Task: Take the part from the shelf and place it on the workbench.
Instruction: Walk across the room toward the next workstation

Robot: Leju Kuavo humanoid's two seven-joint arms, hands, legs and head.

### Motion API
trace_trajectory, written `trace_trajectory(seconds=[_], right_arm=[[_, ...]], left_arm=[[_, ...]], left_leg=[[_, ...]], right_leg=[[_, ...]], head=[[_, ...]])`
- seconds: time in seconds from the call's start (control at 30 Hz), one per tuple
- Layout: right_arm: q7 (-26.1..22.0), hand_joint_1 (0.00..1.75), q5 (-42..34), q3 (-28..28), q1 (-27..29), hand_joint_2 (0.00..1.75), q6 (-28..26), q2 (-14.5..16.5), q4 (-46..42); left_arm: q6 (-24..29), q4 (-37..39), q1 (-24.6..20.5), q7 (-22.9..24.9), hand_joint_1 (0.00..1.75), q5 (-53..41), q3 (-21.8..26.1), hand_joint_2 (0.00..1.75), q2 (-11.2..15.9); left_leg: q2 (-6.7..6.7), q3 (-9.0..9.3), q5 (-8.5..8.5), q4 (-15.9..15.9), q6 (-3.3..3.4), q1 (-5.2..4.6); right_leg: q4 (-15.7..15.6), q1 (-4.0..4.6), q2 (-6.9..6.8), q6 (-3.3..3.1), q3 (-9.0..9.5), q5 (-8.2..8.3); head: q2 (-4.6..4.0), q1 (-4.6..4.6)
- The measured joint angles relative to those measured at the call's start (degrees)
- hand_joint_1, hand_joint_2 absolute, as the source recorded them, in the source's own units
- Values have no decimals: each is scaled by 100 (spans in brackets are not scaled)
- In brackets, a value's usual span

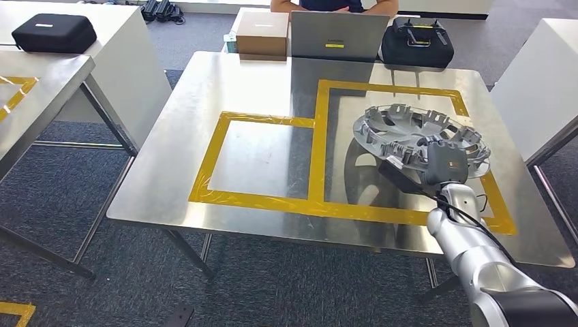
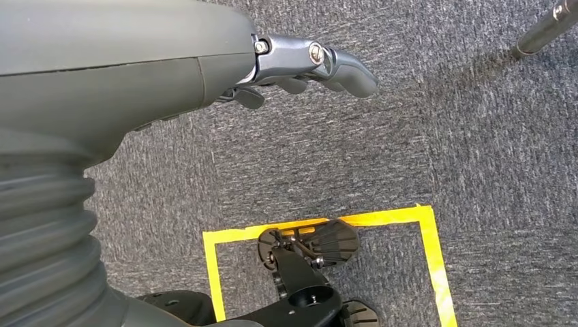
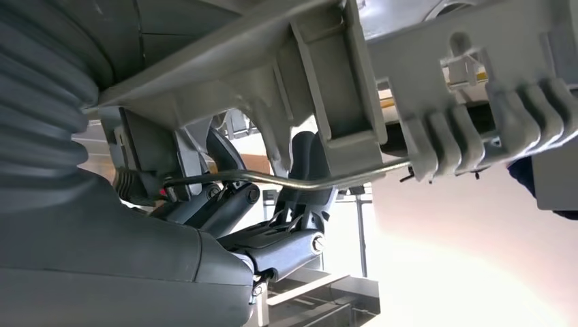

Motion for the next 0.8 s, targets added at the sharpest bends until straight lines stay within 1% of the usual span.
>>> trace_trajectory(seconds=[0.07,0.2,0.33,0.4,0.57,0.8], right_arm=[[-38,0,-9,0,-17,175,27,14,0],[-127,0,-62,0,-62,175,70,48,0],[-252,0,-133,-3,-74,175,121,84,0],[-395,0,-249,-24,-73,175,185,110,0],[-1054,0,-729,-178,-65,175,531,216,0],[-1914,0,-1147,-286,-19,175,1128,441,-3]], left_arm=[[1,1,3,0,0,2,0,175,-1],[67,3,10,-8,0,20,-4,0,-1],[110,5,17,20,0,85,-4,0,-1],[115,6,18,29,0,94,-4,0,-1],[115,6,18,2,0,106,-4,0,-1],[69,4,22,10,0,98,-4,0,-5]], left_leg=[[0,0,0,0,0,0],[0,0,0,0,0,0],[0,0,0,0,0,0],[0,0,0,0,0,0],[1,0,0,0,0,0],[2,1,0,0,0,1]], right_leg=[[0,0,0,0,0,0],[0,0,0,0,0,0],[0,1,0,0,0,0],[0,1,0,0,0,0],[0,1,0,0,0,0],[0,1,1,0,-1,0]], head=[[0,-1],[0,-1],[0,-1],[0,-1],[0,-1],[0,-1]])
